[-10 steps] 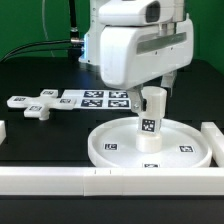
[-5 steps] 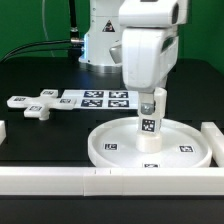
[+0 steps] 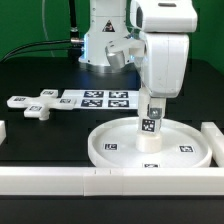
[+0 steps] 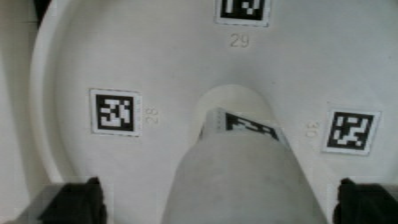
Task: Assemble round table
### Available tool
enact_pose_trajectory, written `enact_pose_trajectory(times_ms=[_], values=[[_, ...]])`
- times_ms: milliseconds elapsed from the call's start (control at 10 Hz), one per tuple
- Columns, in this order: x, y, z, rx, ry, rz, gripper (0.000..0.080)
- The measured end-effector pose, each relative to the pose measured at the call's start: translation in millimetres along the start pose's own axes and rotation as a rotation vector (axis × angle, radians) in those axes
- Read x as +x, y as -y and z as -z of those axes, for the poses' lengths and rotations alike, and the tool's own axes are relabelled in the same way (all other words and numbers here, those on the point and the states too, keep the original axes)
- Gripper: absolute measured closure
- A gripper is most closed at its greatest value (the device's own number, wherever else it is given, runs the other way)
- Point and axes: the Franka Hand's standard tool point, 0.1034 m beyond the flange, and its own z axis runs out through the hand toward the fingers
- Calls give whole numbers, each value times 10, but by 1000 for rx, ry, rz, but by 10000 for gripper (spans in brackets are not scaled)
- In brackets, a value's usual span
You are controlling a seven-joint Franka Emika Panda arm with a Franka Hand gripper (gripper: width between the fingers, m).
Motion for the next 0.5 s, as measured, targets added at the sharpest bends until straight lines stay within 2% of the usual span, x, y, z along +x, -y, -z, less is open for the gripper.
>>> enact_pose_trajectory(times_ms=[100, 200, 300, 400, 500], values=[[5, -2, 1, 0, 1, 5, 151], [9, -5, 4, -1, 8, 21, 275], [29, 10, -5, 5, 7, 1, 275], [56, 45, -19, 23, 8, -7, 382], [55, 47, -18, 26, 8, -6, 385]])
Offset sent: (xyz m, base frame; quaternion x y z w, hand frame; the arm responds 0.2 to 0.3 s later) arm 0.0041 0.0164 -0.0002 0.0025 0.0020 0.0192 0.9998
